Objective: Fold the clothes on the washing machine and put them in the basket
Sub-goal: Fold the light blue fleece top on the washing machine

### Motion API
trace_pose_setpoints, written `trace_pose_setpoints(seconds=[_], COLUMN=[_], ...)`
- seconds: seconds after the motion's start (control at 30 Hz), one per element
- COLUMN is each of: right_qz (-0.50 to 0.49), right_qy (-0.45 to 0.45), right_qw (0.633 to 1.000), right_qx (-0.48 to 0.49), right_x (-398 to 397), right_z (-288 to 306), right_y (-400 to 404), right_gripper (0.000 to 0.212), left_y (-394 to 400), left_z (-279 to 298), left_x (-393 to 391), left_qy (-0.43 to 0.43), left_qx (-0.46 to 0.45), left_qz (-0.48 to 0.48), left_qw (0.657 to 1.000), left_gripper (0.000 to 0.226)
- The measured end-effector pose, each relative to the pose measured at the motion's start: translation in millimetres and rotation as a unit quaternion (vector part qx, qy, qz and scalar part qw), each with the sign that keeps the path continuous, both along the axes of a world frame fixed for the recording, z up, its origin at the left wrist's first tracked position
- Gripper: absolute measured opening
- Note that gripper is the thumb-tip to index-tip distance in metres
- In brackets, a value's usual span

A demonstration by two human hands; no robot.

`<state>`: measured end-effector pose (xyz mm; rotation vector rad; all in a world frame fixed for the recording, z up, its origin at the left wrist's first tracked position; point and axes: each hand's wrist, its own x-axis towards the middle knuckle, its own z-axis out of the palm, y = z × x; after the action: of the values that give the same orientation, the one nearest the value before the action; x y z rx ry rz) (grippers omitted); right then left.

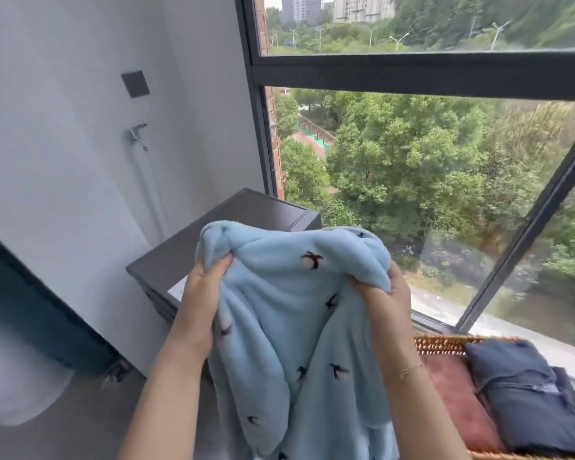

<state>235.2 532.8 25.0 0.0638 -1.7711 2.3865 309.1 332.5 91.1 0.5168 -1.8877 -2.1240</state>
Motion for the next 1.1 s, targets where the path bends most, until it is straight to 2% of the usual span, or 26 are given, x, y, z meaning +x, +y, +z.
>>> trace_pose_setpoints(seconds=[0.1,0.17,0.37,0.5,0.67,0.8,0.9,1.03,1.1], right_qz=[0.016,0.004,-0.033,-0.026,-0.047,-0.034,-0.010,0.079,0.145], right_qy=[0.003,0.013,0.042,0.078,0.098,0.127,0.160,0.181,0.193], right_qw=[1.000,1.000,0.996,0.992,0.990,0.990,0.986,0.979,0.965], right_qx=[-0.020,-0.001,0.075,0.095,0.091,0.052,0.047,0.047,0.100], right_x=[-57,-91,-198,-256,-312,-356,-381,-404,-414], right_z=[8,12,21,32,36,49,68,85,80], right_y=[-2,-7,-40,-82,-144,-230,-303,-412,-465], right_gripper=[0.033,0.033,0.025,0.028,0.026,0.033,0.027,0.019,0.016], left_y=[-1,-5,-20,-47,-82,-140,-187,-249,-279], left_z=[5,5,9,2,-10,-21,-20,-27,-40], left_x=[-52,-80,-150,-194,-238,-272,-285,-292,-292], left_qy=[-0.003,-0.003,0.022,0.061,0.081,0.079,0.093,0.109,0.110], left_qx=[0.050,0.071,0.080,0.119,0.143,0.149,0.155,0.156,0.160], left_qz=[-0.004,-0.011,0.006,0.047,0.091,0.157,0.194,0.241,0.283], left_qw=[0.999,0.997,0.996,0.990,0.982,0.973,0.964,0.952,0.939], left_gripper=[0.036,0.040,0.038,0.041,0.031,0.033,0.036,0.041,0.041])
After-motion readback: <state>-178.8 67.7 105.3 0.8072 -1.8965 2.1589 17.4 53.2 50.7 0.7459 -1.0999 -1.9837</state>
